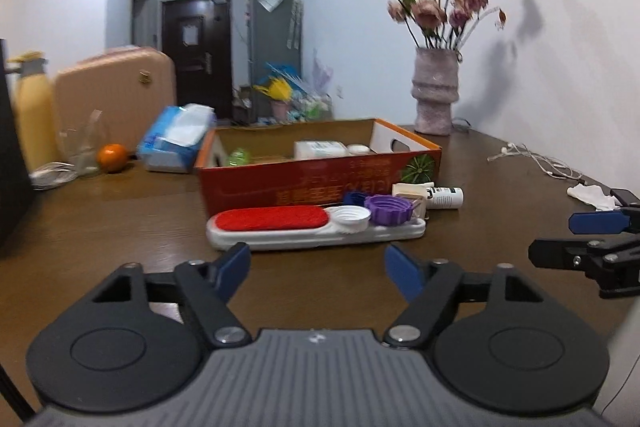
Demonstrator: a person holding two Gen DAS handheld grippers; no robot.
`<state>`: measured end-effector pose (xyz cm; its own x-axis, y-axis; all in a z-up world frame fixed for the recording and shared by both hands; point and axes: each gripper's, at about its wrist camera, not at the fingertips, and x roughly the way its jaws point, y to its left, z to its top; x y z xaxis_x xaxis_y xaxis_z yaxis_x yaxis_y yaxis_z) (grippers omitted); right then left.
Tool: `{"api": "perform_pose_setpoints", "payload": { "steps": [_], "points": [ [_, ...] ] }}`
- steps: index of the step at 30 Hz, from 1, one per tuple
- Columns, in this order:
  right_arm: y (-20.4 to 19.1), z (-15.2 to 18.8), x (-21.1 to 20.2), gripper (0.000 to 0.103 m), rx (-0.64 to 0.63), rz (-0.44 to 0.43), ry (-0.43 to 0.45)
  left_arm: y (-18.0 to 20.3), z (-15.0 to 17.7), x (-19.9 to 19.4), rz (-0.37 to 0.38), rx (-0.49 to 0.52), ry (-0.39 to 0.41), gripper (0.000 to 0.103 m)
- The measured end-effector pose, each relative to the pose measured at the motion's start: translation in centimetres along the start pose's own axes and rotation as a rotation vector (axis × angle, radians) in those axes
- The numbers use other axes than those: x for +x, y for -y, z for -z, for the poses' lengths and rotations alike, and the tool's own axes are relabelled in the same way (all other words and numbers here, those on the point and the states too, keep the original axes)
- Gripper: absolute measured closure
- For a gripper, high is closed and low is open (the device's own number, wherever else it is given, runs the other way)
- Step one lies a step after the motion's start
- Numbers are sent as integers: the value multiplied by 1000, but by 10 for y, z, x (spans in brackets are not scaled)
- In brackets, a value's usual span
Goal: Organize rigid objects
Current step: 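Withdraw both tools from the box back toward the remaining items, then grasp a white cap with the left tool while the right tool grasps the purple cap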
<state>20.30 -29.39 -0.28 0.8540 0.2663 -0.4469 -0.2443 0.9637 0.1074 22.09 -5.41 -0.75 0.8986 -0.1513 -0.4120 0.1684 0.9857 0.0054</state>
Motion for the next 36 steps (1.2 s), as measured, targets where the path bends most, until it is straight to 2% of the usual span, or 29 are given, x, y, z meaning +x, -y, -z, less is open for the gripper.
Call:
{"api": "perform_pose_setpoints", "payload": {
  "steps": [3, 7, 12, 15, 16, 17, 24, 27, 32, 36],
  "points": [
    [10, -8, 19, 21, 7, 8, -16, 4, -12, 39, 48, 12, -34, 32],
    [20, -19, 43, 21, 16, 1, -31, 11, -20, 91, 68, 25, -108, 43],
    [30, -31, 68, 22, 20, -10, -42, 19, -20, 131, 90, 31, -152, 50],
    [33, -35, 82, 22, 18, -19, -56, 23, -23, 137, 82, 47, -138, 53],
    [33, -37, 88, 22, 18, -28, -63, 22, -24, 139, 83, 42, -138, 60],
    [33, -37, 93, 23, 19, -37, -69, 21, -25, 141, 82, 38, -137, 62],
    [18, -45, 134, 25, -3, -102, -110, 12, -25, 121, 90, 1, -105, 62],
    [6, -50, 152, 33, -17, -133, -127, 0, -23, 109, 63, -37, -101, 62],
    [-12, -51, 179, 36, -60, -114, -172, -24, -19, 96, 14, -85, -95, 62],
    [-18, -52, 184, 50, -53, -113, -193, -35, -16, 93, -8, -107, -94, 62]
  ]
}}
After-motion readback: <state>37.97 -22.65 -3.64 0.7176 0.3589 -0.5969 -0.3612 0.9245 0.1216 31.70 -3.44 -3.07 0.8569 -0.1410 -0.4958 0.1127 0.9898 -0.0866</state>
